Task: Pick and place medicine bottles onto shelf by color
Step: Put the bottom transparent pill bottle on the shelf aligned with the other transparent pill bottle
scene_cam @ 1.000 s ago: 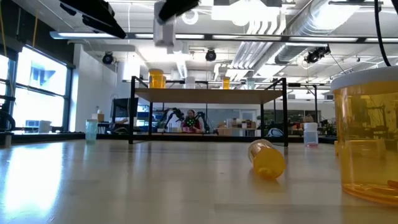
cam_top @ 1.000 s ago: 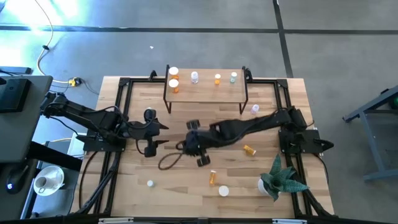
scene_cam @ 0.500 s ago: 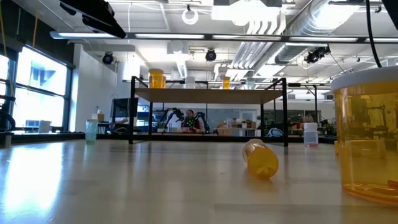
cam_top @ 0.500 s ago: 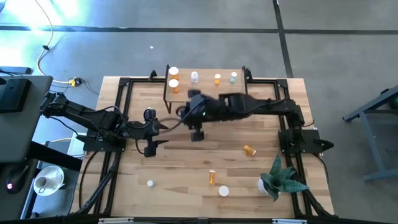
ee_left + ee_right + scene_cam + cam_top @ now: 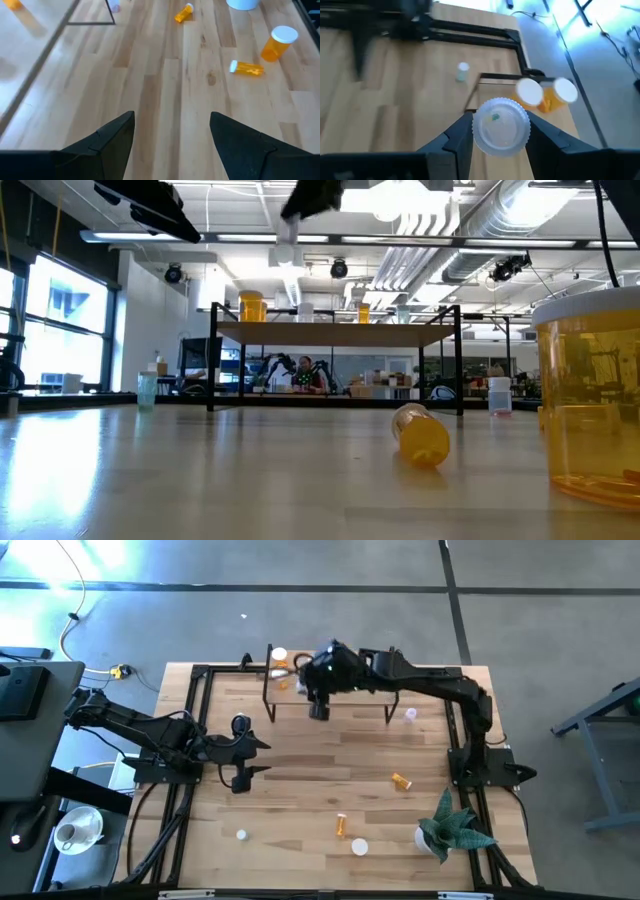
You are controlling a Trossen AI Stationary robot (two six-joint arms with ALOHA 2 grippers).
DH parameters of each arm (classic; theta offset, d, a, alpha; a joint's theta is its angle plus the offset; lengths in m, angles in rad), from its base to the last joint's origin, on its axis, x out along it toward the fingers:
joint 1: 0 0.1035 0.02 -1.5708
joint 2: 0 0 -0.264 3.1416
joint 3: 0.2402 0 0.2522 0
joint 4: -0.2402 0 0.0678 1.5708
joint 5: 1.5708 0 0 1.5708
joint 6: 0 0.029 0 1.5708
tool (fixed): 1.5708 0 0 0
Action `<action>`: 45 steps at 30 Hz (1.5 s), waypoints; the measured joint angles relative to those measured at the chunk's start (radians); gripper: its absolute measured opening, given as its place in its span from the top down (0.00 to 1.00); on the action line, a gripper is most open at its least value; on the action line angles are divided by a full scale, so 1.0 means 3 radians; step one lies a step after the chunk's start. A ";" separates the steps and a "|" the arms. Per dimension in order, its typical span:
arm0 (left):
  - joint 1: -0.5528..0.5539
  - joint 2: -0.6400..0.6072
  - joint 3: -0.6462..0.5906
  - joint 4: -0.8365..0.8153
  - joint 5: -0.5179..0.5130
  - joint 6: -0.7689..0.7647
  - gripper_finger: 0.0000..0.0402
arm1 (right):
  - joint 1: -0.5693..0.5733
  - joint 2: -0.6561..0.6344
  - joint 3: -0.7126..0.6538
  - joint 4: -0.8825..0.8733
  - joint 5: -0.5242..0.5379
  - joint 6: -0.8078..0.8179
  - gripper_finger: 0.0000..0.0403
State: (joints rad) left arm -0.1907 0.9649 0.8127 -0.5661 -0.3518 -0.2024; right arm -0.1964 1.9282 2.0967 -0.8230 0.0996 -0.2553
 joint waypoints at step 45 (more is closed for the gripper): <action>0.0000 0.0000 0.0000 -0.0045 0.0002 -0.0103 0.38 | -0.0763 0.0174 -0.1046 0.0872 -0.0563 0.0488 0.66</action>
State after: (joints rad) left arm -0.1905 0.9649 0.8127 -0.5797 -0.3511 -0.2333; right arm -0.4252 1.9804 1.7828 -0.5613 -0.0693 -0.1089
